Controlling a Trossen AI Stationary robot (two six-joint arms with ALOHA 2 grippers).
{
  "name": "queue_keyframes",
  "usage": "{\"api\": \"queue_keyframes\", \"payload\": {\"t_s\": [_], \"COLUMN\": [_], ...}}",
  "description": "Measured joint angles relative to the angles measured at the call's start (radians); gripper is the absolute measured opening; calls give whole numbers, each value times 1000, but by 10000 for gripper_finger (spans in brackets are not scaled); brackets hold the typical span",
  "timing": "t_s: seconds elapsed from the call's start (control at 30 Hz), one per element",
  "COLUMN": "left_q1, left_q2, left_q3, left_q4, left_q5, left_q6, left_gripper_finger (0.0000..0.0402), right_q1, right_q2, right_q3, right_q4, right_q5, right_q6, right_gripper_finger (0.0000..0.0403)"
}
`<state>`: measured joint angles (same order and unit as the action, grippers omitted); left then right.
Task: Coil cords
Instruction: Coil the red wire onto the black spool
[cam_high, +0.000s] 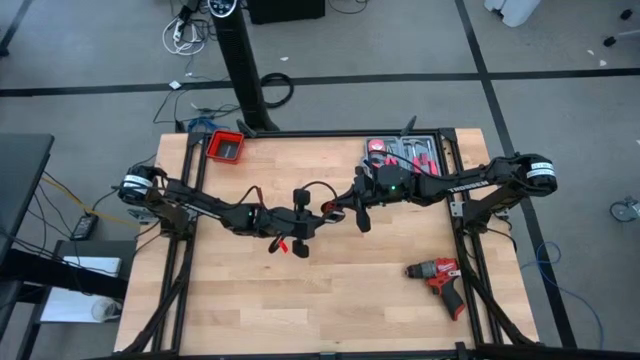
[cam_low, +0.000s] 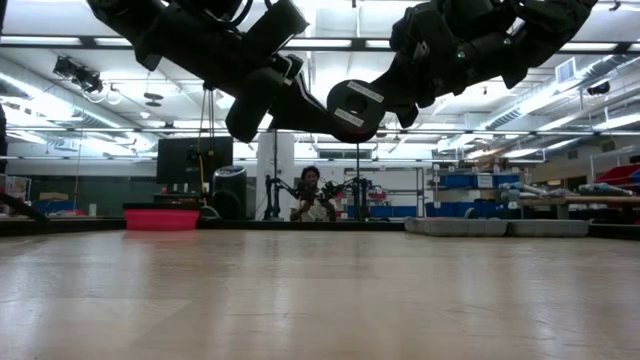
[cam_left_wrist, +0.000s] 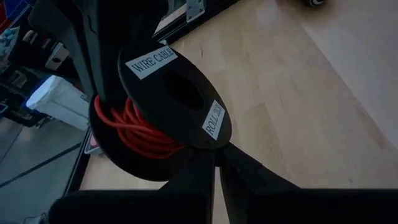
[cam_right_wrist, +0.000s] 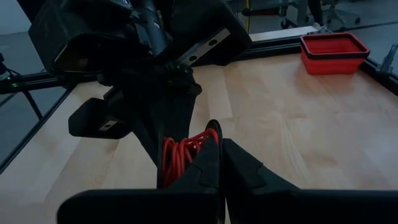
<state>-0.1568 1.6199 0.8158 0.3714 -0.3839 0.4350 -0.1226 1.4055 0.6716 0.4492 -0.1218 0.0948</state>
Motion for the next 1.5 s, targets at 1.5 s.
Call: {"api": "queue_keyframes", "payload": {"t_s": [1.5], "left_q1": [-2], "left_q2": [0], "left_q3": [-2], "left_q4": [-6], "left_q5": [4], "left_q6": [4], "left_gripper_finger": [81], "right_q1": [17], "right_q2": [-1], "right_q3": [0], "right_q4": [-5], "right_q5": [21], "right_q6": [-1], "right_gripper_finger": [1]}}
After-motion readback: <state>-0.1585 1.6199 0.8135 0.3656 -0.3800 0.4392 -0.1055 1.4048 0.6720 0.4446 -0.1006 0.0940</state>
